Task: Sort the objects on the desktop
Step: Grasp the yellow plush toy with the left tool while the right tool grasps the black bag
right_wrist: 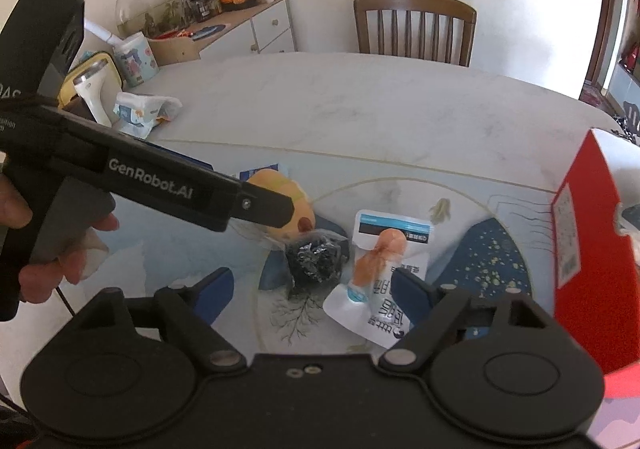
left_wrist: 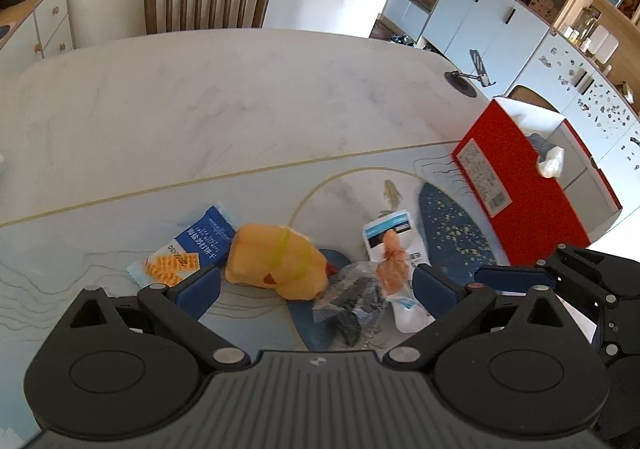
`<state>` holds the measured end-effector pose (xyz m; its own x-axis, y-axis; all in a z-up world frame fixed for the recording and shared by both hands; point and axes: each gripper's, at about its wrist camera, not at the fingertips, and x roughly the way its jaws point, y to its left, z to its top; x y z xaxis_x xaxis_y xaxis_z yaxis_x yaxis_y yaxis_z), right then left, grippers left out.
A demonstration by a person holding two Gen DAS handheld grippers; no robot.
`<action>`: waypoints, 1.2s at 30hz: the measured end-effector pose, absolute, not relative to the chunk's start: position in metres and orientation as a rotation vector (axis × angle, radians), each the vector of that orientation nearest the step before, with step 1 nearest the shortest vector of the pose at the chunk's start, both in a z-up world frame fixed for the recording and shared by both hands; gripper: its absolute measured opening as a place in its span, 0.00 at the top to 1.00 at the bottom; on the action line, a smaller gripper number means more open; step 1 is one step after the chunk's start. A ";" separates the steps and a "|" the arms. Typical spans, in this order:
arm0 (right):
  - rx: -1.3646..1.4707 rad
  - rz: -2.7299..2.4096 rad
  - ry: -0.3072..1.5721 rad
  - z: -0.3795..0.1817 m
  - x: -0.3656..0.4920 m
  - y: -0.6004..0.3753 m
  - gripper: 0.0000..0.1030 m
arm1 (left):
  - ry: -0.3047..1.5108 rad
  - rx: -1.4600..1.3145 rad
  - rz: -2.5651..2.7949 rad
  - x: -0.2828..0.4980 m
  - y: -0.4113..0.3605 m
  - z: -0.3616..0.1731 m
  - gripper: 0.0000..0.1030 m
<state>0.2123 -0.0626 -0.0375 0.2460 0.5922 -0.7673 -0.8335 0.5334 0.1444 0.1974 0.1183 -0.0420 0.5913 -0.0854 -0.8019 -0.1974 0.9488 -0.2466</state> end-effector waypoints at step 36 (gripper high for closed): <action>-0.395 1.009 0.969 -0.085 0.230 -0.011 0.57 | 0.969 -0.282 0.065 0.228 0.134 -0.085 0.30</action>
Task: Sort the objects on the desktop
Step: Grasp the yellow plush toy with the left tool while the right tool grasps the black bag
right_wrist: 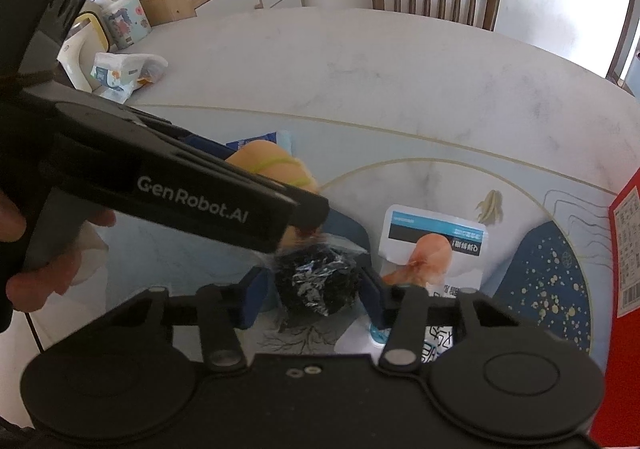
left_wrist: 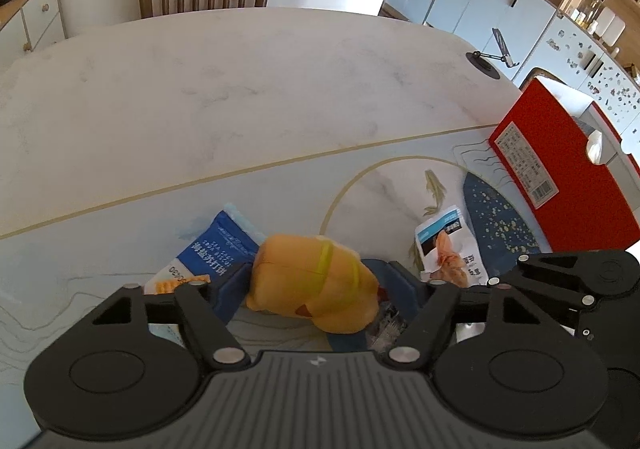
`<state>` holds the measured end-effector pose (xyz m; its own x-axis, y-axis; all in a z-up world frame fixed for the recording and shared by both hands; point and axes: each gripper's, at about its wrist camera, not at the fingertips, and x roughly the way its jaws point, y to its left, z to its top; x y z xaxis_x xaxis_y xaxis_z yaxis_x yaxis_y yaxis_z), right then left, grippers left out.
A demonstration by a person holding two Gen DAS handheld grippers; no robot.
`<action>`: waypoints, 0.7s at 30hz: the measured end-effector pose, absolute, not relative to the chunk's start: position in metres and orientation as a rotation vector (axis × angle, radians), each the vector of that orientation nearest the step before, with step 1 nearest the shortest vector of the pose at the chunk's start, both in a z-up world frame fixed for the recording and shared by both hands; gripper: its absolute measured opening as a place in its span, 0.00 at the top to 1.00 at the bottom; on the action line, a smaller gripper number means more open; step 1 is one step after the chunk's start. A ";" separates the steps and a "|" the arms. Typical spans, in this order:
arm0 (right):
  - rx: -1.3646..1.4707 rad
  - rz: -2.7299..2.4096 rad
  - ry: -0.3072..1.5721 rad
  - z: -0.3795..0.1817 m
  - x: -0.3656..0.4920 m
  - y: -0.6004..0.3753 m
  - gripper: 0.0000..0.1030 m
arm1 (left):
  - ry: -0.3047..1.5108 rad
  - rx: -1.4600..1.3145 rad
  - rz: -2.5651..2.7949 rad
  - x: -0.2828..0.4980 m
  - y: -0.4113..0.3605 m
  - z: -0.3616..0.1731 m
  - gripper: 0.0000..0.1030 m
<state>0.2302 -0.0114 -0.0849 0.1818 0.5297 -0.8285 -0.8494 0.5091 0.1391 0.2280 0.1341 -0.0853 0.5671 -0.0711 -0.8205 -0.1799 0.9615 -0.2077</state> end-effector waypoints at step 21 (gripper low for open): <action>-0.364 1.036 1.001 -0.070 0.224 -0.027 0.65 | 0.984 -0.277 0.086 0.223 0.131 -0.080 0.43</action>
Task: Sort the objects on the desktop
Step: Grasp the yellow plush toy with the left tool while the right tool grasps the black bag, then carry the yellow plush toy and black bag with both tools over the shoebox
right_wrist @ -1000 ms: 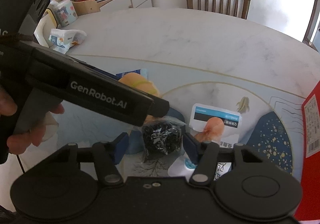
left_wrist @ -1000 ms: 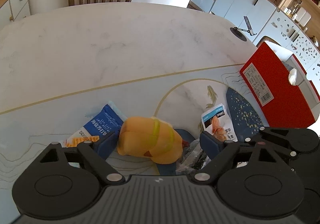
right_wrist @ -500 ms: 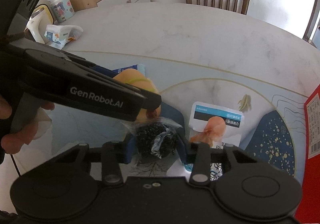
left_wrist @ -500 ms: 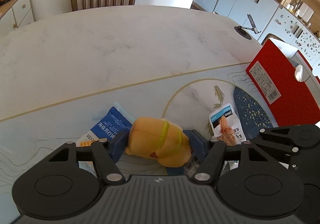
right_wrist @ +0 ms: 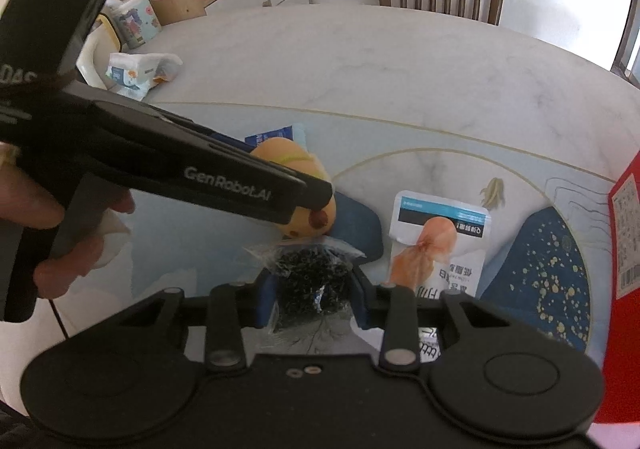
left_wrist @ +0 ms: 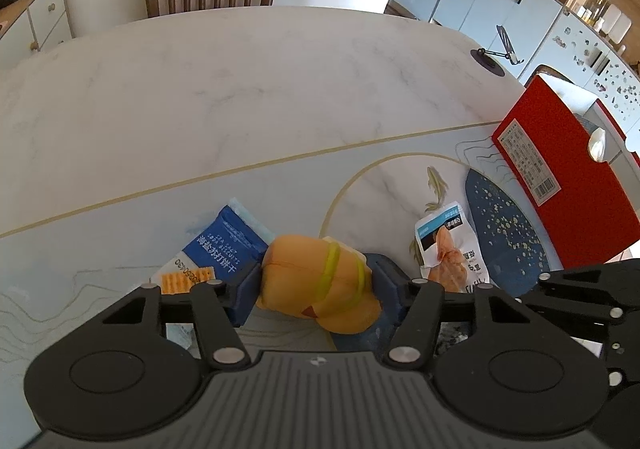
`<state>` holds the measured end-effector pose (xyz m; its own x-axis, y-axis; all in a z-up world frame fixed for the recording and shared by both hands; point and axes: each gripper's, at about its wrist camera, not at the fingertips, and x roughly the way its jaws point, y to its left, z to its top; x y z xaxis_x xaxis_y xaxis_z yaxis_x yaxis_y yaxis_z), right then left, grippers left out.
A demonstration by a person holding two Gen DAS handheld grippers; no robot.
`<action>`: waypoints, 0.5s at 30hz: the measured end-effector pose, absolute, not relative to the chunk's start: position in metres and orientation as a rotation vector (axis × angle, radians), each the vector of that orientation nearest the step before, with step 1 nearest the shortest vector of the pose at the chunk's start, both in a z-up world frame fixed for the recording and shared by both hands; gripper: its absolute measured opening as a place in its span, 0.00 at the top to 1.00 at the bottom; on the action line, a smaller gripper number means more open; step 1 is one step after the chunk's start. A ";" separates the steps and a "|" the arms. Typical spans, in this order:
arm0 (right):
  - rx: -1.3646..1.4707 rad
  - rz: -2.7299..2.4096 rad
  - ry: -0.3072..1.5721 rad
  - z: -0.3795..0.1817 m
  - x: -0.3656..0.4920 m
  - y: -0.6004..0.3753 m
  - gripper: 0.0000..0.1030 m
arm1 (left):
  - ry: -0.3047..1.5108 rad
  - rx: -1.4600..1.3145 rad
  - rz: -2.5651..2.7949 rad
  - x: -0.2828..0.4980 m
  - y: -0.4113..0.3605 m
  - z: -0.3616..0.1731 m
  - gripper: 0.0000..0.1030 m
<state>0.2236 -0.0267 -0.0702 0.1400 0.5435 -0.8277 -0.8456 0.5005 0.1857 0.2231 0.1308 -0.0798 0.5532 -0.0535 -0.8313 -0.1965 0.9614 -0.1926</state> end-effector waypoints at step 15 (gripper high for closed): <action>-0.325 0.981 0.981 -0.046 0.215 -0.071 0.65 | 0.980 -0.313 0.067 0.190 0.112 -0.065 0.45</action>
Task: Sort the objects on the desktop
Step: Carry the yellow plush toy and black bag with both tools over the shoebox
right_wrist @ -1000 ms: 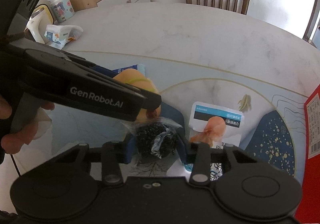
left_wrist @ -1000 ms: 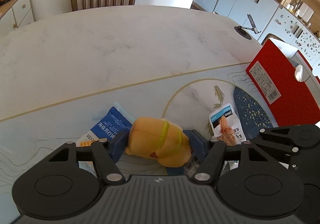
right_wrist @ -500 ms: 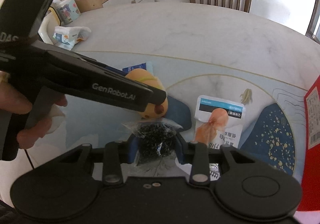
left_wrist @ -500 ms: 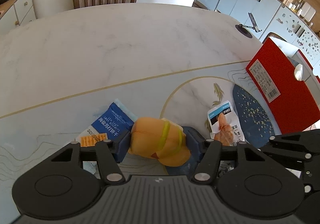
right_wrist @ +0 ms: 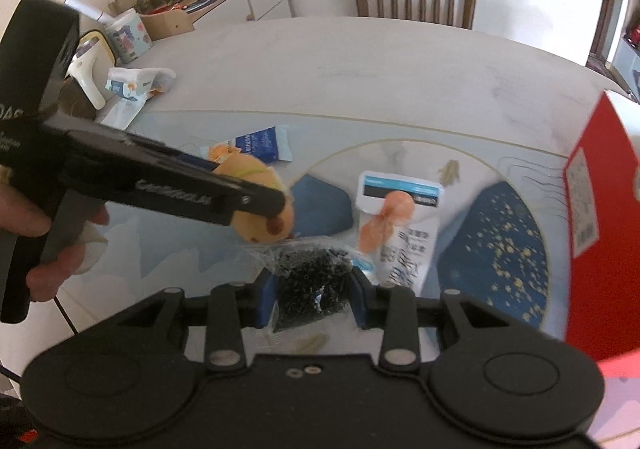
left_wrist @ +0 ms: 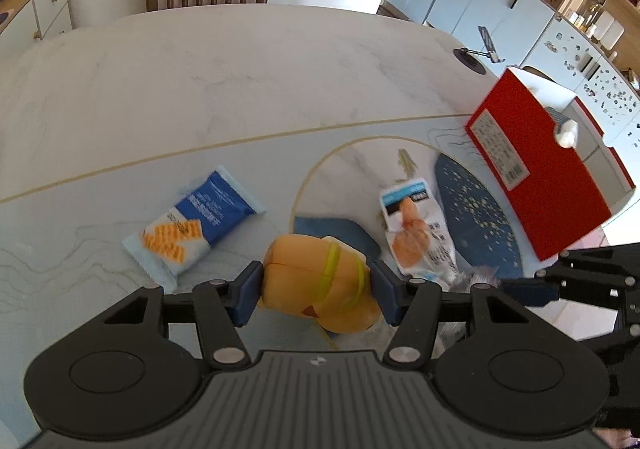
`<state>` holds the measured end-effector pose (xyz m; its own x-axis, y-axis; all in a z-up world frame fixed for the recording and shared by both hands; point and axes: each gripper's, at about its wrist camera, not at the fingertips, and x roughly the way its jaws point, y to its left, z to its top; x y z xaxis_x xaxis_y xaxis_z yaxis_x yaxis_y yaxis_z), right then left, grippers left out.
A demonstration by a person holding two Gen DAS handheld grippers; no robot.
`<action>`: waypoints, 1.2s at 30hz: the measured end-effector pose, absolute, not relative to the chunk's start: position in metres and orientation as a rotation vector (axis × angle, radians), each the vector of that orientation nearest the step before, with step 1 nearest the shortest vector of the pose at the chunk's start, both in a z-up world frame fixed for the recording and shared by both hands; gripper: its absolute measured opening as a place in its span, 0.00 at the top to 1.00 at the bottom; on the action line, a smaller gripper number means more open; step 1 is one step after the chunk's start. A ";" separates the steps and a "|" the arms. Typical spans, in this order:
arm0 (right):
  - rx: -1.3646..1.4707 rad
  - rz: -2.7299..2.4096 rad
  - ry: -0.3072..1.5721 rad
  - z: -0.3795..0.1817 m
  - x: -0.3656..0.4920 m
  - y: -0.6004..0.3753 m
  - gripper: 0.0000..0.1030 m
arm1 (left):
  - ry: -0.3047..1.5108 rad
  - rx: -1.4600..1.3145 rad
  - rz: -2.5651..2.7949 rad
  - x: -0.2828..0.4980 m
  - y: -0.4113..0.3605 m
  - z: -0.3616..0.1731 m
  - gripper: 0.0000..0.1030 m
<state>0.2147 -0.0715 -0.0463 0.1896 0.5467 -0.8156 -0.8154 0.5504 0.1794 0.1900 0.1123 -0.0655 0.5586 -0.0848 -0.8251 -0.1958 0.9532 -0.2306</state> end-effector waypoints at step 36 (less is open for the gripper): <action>-0.164 0.785 0.851 0.026 0.241 -0.220 0.65 | 0.863 -0.204 -0.178 0.183 -0.025 0.033 0.45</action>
<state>0.2410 -0.2197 0.0264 0.4031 0.5558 -0.7271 -0.6801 0.7136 0.1684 0.1831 -0.0246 0.0326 0.6379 -0.2368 -0.7329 0.0726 0.9658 -0.2488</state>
